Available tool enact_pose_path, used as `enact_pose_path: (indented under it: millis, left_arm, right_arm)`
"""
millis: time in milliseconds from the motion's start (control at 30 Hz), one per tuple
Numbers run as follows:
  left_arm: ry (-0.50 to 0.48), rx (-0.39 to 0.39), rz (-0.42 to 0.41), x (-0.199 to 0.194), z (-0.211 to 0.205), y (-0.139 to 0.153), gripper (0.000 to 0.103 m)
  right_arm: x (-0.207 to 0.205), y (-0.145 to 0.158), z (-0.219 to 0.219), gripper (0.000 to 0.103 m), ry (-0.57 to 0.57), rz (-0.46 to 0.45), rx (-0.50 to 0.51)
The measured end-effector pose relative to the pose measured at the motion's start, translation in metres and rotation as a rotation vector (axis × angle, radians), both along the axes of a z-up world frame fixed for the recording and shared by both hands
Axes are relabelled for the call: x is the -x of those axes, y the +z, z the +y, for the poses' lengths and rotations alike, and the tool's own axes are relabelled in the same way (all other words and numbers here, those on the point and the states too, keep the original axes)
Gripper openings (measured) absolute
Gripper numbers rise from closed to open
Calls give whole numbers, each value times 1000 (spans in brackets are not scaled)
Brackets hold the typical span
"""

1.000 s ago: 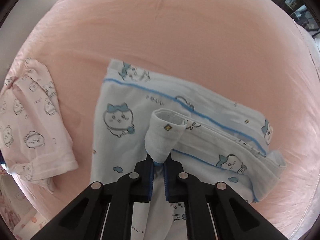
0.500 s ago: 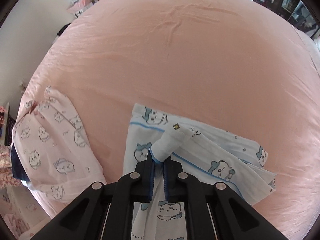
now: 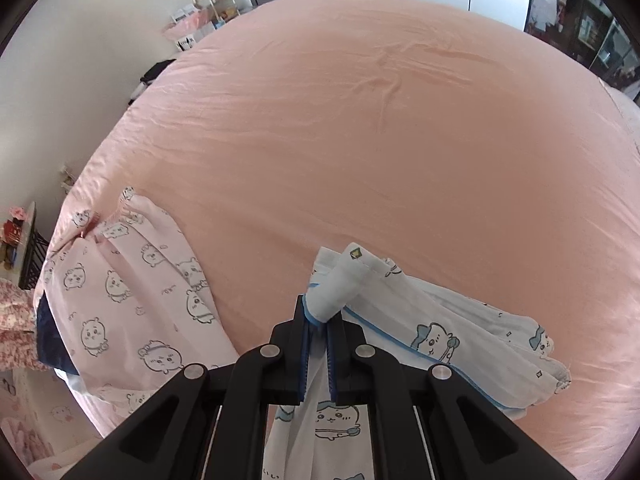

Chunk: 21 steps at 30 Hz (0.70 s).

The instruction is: Fold clothes

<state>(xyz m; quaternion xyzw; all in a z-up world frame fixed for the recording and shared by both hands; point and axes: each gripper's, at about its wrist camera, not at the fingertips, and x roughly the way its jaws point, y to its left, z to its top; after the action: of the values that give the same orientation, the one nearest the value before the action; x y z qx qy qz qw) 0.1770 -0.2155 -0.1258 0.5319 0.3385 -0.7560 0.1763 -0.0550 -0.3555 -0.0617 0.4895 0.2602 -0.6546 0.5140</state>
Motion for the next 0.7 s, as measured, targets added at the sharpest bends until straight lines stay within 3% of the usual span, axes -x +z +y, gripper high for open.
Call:
enact_pose_path:
  millis: [133,167,200,233,267,300,333,367,467,700]
  left_arm:
    - [-5,29,-41,-3,1,-4,14]
    - [-2,35,-53,-4,0,-5,18]
    - [1,43,-65,-6,-1,-6,21]
    - [2,52,-75,-8,-1,-6,29]
    - [4,65,-83,-10,-2,-6,43]
    - [5,80,-90,-12,-4,-5,50]
    - [7,95,-97,-15,-5,-5,62]
    - [9,109,-104,-17,-6,-5,67]
    - [8,150,-107,-24,-11,-1,68]
    - [-168,211,-51,-21,-10,14,68]
  right_arm:
    - [-5,-6,-3,7,-16,5,7]
    - [-5,-6,-3,15,-14,9,0]
    - [-4,-3,0,31,-8,21,-2]
    - [-4,1,3,40,4,36,5]
    - [-6,5,7,59,20,53,23]
    - [-7,11,12,71,36,71,50]
    - [-9,16,17,75,51,88,75]
    - [-10,20,21,76,60,99,90]
    - [-11,31,33,76,72,123,112]
    - [-12,55,94,76,109,174,229]
